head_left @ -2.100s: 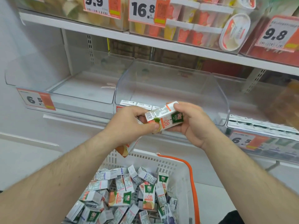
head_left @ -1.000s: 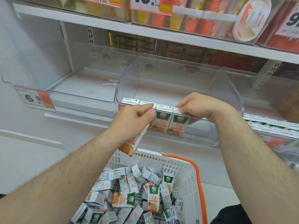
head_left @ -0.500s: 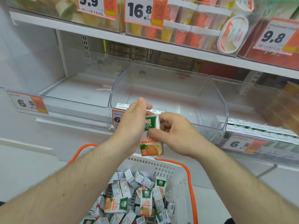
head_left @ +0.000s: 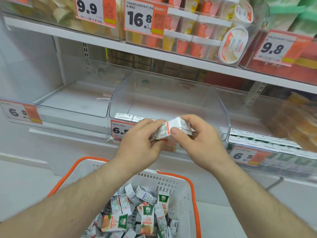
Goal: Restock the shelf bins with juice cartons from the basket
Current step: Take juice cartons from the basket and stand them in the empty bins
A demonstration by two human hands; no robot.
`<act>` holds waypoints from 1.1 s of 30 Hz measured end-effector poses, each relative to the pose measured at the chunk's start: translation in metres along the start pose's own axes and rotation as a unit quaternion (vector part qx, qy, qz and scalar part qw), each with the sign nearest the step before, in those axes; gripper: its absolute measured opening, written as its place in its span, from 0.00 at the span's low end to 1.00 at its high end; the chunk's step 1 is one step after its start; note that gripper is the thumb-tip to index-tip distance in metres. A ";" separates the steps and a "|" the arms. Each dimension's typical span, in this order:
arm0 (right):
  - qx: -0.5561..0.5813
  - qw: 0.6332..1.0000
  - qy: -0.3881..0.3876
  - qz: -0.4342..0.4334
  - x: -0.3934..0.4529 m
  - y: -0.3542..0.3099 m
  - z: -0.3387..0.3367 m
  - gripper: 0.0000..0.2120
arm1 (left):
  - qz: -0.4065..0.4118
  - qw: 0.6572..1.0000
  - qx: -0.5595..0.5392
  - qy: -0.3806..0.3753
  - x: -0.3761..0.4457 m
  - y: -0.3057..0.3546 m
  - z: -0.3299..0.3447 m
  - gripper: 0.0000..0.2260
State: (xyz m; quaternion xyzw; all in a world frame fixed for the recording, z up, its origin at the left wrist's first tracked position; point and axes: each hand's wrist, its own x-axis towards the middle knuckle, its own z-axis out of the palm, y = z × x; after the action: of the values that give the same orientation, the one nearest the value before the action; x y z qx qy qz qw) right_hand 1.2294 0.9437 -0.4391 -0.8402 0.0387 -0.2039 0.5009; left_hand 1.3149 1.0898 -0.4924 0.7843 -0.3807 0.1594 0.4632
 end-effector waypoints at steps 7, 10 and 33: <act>-0.216 0.953 0.215 -0.003 0.024 0.000 -0.042 0.14 | 0.009 0.960 0.271 -0.066 0.003 -0.003 -0.008 0.35; -0.393 0.904 0.160 0.055 0.036 0.016 -0.055 0.15 | -0.048 0.917 0.353 -0.179 -0.005 -0.020 -0.004 0.38; -0.366 0.905 -0.083 0.202 0.061 0.038 -0.027 0.24 | -0.057 0.912 0.348 -0.209 -0.006 -0.028 0.000 0.43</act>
State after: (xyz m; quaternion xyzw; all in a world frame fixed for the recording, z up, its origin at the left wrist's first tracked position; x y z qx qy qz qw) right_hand 1.2797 0.8861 -0.4423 -0.9525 0.2379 0.0007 0.1901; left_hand 1.3318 1.1008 -0.5130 0.9317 -0.3435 0.0876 0.0796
